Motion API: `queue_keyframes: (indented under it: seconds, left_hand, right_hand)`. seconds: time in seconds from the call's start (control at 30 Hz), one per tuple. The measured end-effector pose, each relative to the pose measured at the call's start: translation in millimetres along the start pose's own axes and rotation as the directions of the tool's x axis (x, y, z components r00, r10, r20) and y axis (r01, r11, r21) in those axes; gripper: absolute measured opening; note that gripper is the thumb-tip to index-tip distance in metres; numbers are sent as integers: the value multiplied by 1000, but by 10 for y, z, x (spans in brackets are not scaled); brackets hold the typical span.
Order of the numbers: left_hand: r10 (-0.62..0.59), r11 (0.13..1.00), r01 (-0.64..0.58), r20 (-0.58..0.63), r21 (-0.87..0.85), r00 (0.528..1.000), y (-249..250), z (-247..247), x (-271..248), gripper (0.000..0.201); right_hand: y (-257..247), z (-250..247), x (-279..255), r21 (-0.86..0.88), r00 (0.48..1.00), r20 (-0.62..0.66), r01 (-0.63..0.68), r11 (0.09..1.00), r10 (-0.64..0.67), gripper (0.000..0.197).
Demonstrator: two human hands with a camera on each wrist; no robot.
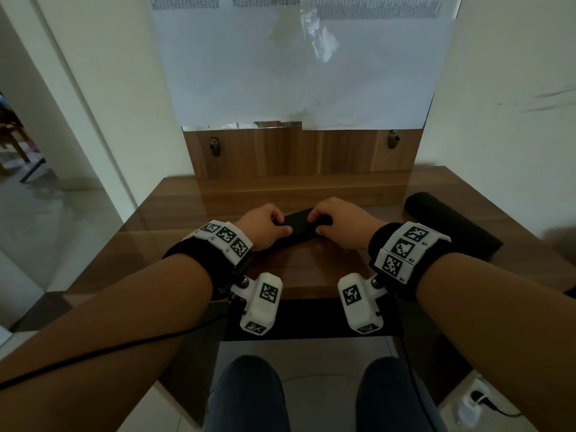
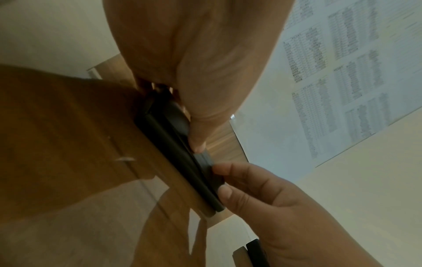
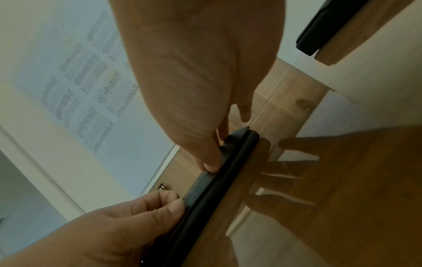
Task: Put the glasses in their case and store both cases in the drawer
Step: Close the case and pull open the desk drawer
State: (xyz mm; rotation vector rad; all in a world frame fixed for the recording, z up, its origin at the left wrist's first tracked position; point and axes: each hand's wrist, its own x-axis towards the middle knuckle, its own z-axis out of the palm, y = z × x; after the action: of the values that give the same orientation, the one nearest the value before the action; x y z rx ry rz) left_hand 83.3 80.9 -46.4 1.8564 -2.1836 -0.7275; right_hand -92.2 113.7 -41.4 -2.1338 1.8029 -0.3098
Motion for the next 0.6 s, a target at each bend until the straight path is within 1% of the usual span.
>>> queue_keyframes:
  seconds: [0.13, 0.2, 0.27, 0.33, 0.4, 0.43, 0.47, 0.53, 0.6]
  left_hand:
    - [-5, 999, 3, -67, -36, 998, 16, 60, -62, 36]
    - [-18, 998, 12, -102, -66, 995, 25, 81, -95, 33]
    - [-33, 993, 14, -157, -120, 987, 41, 86, -125, 25]
    - [-46, 984, 8, -209, -177, 977, 73, 99, -191, 13]
    - [-63, 974, 8, -237, -225, 969, 105, 125, -246, 2]
    - [-66, 969, 3, -247, -249, 967, 117, 140, -265, 4]
    - [-64, 963, -6, -251, -268, 966, 129, 168, -277, 3]
    - [-37, 955, -45, -269, -295, 962, 161, 226, -320, 3]
    - [-8, 943, -90, -294, -321, 956, 204, 289, -406, 6]
  right_hand:
    - [10, 37, -113, 27, 1000, -8, 0, 1000, 0, 38]
    - [24, 58, -171, 95, 999, -40, -3, 995, 6, 36]
    - [36, 72, -218, 227, 994, -107, -14, 974, 39, 34]
    - [38, 97, -291, 428, 980, -166, -29, 903, 110, 30]
    - [29, 140, -361, 628, 956, -214, -22, 778, 199, 23]
    - [25, 163, -386, 719, 940, -226, -14, 695, 253, 19]
    - [20, 185, -416, 808, 925, -218, -8, 589, 311, 16]
    - [11, 223, -480, 938, 907, -150, 5, 347, 394, 15]
    - [-2, 262, -573, 993, 901, -72, 26, 111, 429, 15]
